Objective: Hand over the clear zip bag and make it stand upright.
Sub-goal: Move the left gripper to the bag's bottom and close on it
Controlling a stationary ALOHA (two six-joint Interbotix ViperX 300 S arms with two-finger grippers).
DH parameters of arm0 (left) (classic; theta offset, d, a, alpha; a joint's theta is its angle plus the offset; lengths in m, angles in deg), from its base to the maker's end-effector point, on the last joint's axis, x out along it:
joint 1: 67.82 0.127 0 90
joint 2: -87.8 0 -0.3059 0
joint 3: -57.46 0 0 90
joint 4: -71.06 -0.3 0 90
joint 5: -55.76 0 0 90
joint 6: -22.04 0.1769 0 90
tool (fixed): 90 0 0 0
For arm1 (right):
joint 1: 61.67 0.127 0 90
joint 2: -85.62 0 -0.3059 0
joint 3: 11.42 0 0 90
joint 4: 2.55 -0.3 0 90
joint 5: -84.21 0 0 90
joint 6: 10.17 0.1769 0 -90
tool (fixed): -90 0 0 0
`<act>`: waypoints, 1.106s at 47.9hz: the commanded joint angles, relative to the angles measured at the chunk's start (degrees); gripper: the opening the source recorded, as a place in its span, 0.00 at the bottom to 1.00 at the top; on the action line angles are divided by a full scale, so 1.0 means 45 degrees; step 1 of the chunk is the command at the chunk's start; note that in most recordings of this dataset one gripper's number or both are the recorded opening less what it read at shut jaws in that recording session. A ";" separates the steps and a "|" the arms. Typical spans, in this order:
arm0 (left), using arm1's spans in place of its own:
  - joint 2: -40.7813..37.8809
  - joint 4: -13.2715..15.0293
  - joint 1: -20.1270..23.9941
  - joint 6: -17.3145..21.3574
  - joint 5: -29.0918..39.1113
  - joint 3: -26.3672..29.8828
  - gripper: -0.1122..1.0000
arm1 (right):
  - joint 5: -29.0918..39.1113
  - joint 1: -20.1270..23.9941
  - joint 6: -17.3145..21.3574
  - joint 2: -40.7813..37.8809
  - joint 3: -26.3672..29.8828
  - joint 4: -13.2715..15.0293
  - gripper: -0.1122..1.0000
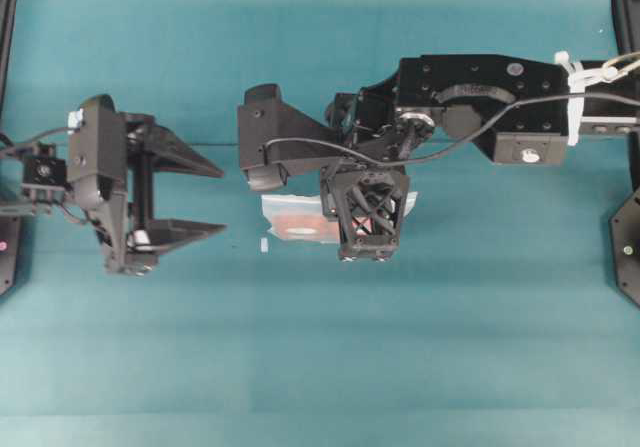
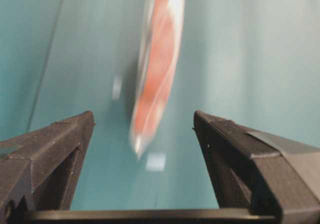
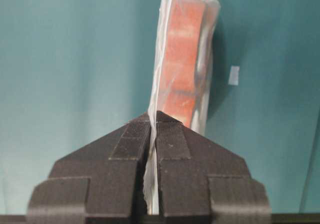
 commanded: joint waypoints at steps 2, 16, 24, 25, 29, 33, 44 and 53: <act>-0.0859 -0.0020 -0.0156 -0.0117 -0.0937 0.0098 0.91 | -0.0078 0.0000 -0.0020 0.0371 0.0117 -0.0020 0.13; -0.3086 -0.0020 -0.0117 -0.0391 -0.2715 0.0313 0.91 | -0.0078 -0.0020 0.0117 0.0371 0.0117 -0.0039 0.13; -0.4512 -0.0020 -0.0117 -0.0742 -0.4336 0.0469 0.91 | -0.0078 -0.0039 0.0215 0.0371 0.0117 -0.0039 0.13; -0.4688 -0.0020 -0.0098 -0.0820 -0.4414 0.0508 0.91 | -0.0078 -0.0039 0.0215 0.0391 0.0117 -0.0039 0.13; -0.5371 -0.0020 -0.0078 -0.1113 -0.4590 0.0703 0.91 | -0.0098 -0.0039 0.0234 0.0391 0.0117 -0.0020 0.13; -0.6035 -0.0020 -0.0020 -0.1348 -0.4687 0.0977 0.92 | -0.0137 -0.0039 0.0234 0.0391 0.0098 -0.0039 0.13; -0.7246 -0.0020 0.0273 -0.1465 -0.5137 0.1758 0.95 | -0.0156 -0.0020 0.0254 0.0410 0.0059 -0.0059 0.13; -0.7695 -0.0020 0.0352 -0.1465 -0.5137 0.2344 0.95 | -0.0156 -0.0020 0.0410 0.0488 -0.0098 -0.0078 0.13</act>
